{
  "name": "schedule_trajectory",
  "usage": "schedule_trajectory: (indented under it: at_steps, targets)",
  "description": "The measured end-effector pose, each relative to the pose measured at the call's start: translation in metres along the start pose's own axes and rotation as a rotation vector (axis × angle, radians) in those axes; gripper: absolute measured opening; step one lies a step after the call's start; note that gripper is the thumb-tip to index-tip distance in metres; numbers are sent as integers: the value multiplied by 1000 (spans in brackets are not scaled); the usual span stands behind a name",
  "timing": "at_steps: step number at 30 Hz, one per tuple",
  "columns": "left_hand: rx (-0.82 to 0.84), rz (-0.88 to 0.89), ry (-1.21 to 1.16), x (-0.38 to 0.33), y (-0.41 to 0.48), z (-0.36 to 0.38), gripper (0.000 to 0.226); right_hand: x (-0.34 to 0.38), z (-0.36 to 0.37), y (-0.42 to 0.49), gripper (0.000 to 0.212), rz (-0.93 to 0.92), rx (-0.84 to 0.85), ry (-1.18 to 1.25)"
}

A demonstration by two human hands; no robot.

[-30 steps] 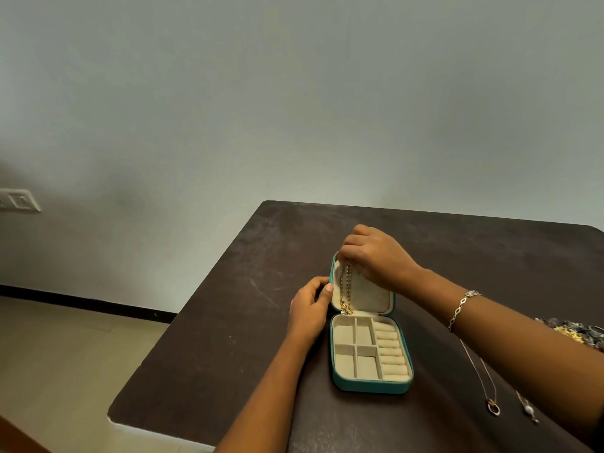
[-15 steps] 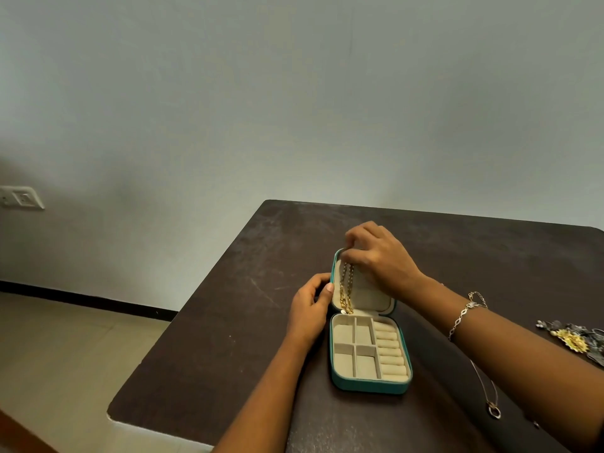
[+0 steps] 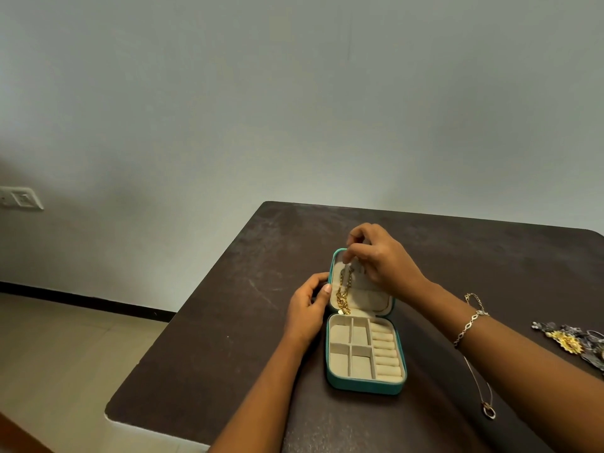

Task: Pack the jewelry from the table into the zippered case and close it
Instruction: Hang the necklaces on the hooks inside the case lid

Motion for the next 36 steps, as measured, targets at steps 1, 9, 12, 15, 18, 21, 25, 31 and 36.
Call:
schedule_trajectory:
  at_steps: [1, 9, 12, 15, 18, 21, 25, 31, 36]
  targets:
    - [0, 2, -1, 0, 0, 0, 22, 1, -1, -2, 19, -10, 3, -11]
    - [16, 20, -2, 0, 1, 1, 25, -18, 0, -17, 33, 120, -45, 184]
    - [29, 42, 6, -2, 0, 1, 30, -25, -2, -30, 38, 235, -88, 474]
    - [39, 64, 19, -4, 0, 2, 29, -21, 1, -40, 31, 251, -98, 639]
    - [26, 74, 43, -5, 0, 2, 26, -21, 3, -41, 28, 264, -104, 701]
    - [-18, 28, 77, -1, 0, 0, 24, -27, 6, -38, 23, 342, -64, 745]
    - [-51, -40, 172, 3, 1, -1, 15, -40, 9, -49, 38, 497, 6, 734]
    - [-84, -93, 253, 4, 0, -4, 15, -55, -19, -96, 24, 558, -32, 547]
    - [-112, -101, 257, 3, 1, -6, 13, -42, -41, -146, 17, 436, 85, 366]
Point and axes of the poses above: each hand's wrist, its own y-axis towards the middle knuckle, its own z-axis out of the palm, x = y × z, the point moved 6 cm from there along y, towards the middle knuckle, and after that the axes turned 10 degrees about x, right-handed, at the moved point
